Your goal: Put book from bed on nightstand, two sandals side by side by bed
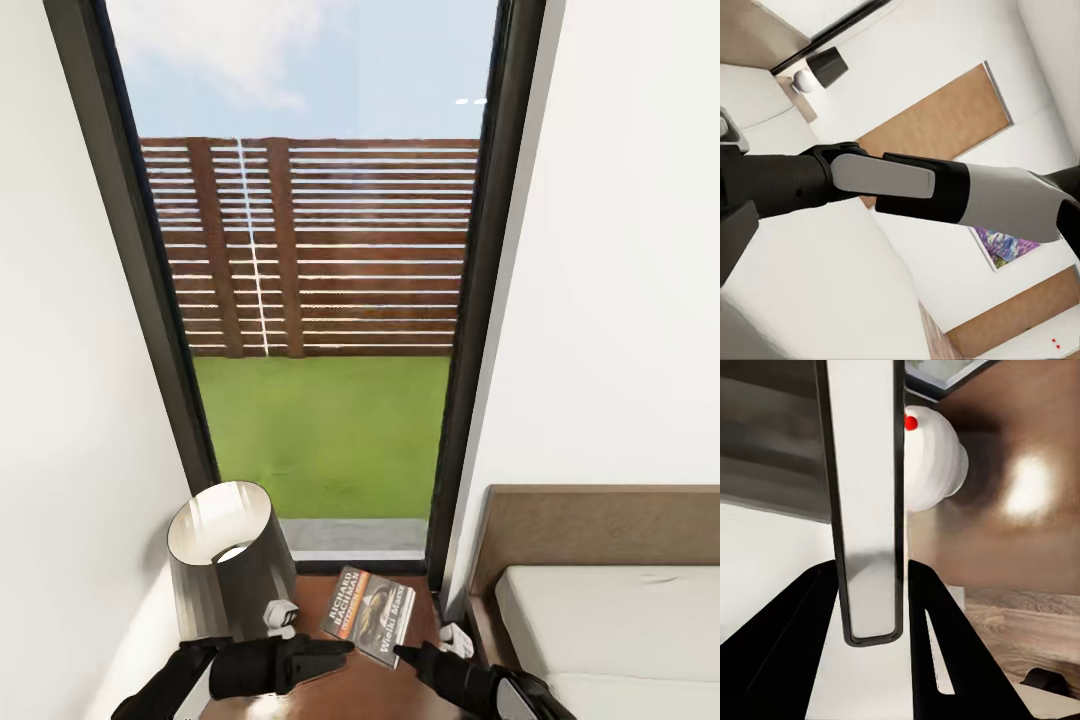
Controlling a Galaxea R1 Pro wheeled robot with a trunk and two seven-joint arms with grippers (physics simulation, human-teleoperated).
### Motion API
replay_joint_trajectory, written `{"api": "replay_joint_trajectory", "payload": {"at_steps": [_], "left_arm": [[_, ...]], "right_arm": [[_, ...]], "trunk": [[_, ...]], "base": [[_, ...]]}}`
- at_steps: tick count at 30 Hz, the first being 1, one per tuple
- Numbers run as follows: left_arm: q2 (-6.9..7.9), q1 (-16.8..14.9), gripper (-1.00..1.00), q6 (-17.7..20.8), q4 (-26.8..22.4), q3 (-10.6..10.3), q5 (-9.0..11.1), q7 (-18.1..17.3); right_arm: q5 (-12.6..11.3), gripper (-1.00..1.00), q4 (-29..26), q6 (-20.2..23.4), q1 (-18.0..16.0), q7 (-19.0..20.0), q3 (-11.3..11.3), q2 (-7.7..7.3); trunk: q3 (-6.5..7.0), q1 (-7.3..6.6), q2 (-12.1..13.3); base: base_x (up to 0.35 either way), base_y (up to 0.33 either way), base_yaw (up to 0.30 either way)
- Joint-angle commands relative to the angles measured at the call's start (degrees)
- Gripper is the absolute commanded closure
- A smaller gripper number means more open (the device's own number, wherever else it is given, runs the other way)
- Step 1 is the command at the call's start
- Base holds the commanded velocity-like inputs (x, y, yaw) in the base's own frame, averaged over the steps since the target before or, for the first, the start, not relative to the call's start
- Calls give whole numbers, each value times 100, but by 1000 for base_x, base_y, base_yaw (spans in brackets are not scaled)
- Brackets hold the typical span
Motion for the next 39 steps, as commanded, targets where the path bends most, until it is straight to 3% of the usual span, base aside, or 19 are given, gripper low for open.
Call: {"api": "replay_joint_trajectory", "payload": {"at_steps": [1,2,3,6,9,20,39], "left_arm": [[6,-5,-100,59,0,50,42,-1],[5,-5,-100,56,0,86,41,2],[-2,-5,-100,50,7,189,38,35],[-8,-5,-100,48,9,223,37,135],[-9,-5,-100,42,17,224,37,190],[-9,-10,-100,38,27,223,52,694],[-18,-14,-100,38,36,218,54,744]], "right_arm": [[-178,100,-1,81,-3,-14,29,-4],[-252,100,0,113,-3,-15,27,-4],[-675,100,1,383,-3,-17,29,-1],[-1260,100,-14,1047,-6,-18,23,-3],[-1591,100,-19,1412,-11,-113,22,-4],[-1662,100,0,1498,-12,-425,21,-4],[-1663,100,24,1490,-12,-438,28,-4]], "trunk": [[-10,3,-10],[-10,3,-10],[-10,3,-10],[-10,3,-10],[-10,3,-10],[-10,3,-10],[-351,420,-773]], "base": [[0,0,0],[0,0,0],[0,0,0],[0,0,0],[0,0,0],[0,0,0],[0,0,0]]}}
